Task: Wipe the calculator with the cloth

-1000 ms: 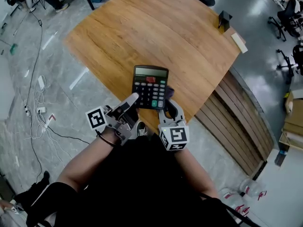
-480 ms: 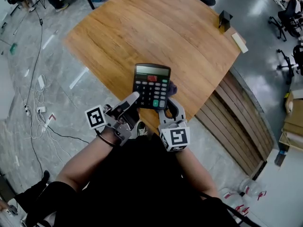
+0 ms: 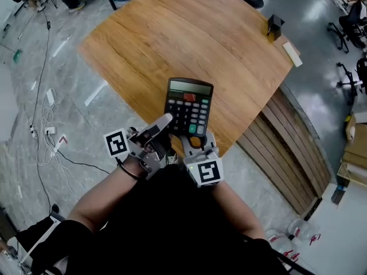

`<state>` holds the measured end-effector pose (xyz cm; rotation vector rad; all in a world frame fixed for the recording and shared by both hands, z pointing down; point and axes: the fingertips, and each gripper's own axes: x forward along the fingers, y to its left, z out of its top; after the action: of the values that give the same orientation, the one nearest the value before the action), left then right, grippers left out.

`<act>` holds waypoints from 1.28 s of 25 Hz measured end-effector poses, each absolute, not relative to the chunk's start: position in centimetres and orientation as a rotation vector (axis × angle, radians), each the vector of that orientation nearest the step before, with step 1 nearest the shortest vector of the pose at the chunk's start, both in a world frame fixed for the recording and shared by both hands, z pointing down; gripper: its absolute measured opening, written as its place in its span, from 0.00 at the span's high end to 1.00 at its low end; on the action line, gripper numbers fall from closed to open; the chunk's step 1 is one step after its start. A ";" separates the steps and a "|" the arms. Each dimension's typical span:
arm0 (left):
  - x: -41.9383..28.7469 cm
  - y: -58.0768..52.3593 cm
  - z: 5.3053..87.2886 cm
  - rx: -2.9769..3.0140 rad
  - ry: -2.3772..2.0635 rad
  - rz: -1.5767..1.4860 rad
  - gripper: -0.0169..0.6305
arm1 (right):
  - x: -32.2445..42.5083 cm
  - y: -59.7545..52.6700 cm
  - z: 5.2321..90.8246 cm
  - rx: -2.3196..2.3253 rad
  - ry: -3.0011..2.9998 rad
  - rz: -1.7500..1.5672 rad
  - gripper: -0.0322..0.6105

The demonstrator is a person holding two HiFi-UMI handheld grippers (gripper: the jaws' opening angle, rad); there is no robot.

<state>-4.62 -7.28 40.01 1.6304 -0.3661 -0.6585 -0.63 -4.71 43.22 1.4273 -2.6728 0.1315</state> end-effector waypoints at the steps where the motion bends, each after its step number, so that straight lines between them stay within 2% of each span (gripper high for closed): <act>1: -4.6 -7.1 40.0 1.630 -0.365 -0.658 0.86 | 0.5 -5.2 43.1 1.473 -2.658 0.134 0.84; 9: -4.6 -6.8 40.2 1.625 -0.334 -0.632 0.86 | 8.9 -9.8 40.9 1.756 -2.515 -0.008 0.84; 13: -4.5 -7.8 40.8 1.607 -0.302 -0.622 0.87 | 6.8 -11.1 41.3 1.671 -2.539 -0.115 0.84; 23: -3.1 -6.2 39.8 1.589 -0.266 -0.652 0.86 | -1.3 -4.6 41.3 1.360 -2.744 -0.181 0.84; 28: -4.3 -7.4 40.4 1.584 -0.307 -0.658 0.86 | -0.5 -4.7 41.6 1.375 -2.717 -0.124 0.84; 32: -4.9 -7.9 40.5 1.597 -0.333 -0.678 0.87 | 3.4 -5.0 41.1 1.488 -2.641 -0.125 0.84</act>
<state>-4.95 -7.86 40.48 1.5967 -0.3332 -0.6779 3.42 -5.01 41.13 1.4876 -2.6408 -0.1252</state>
